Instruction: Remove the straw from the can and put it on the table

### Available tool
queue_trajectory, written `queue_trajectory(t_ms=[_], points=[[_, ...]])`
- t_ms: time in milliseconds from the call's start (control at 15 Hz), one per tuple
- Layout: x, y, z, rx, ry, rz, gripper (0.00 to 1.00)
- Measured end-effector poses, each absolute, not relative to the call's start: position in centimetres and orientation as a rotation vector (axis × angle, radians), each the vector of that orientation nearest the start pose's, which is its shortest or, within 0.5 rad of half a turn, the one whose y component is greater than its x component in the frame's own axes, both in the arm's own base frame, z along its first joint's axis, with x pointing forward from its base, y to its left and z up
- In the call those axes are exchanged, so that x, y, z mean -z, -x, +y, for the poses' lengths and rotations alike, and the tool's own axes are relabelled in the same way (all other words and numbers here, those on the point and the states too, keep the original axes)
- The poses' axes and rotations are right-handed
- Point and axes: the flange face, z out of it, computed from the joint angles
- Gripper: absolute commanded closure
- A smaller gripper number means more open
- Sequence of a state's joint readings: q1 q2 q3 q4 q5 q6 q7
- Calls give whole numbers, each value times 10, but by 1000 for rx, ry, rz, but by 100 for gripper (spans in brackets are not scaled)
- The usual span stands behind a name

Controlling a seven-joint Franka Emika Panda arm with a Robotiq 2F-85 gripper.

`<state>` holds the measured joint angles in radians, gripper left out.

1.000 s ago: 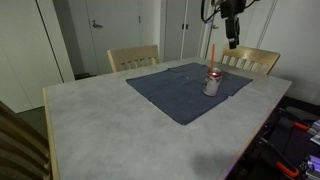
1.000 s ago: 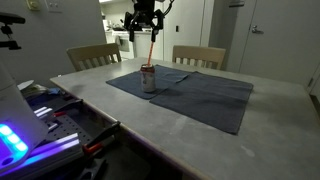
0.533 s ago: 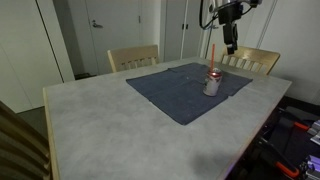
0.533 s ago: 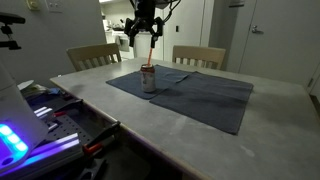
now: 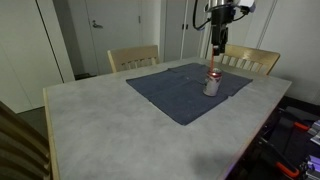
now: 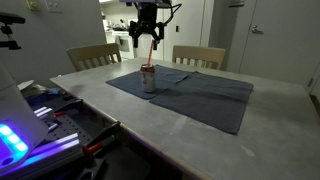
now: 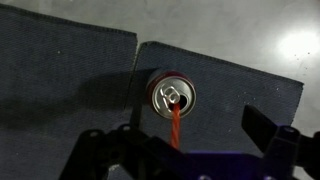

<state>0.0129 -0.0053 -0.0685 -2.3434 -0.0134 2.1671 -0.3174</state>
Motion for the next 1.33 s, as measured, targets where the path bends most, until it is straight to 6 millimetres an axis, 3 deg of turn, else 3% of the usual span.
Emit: queue_trajectory(t_ms=[733, 800, 867, 1000, 1333], points=[[-312, -498, -28, -110, 3093, -434, 1], [-313, -499, -27, -98, 3094, -436, 17], [-313, -499, -27, -90, 3095, -437, 26], [-313, -500, -27, -85, 3094, -440, 34], [-313, -499, -27, -93, 3092, -438, 71]])
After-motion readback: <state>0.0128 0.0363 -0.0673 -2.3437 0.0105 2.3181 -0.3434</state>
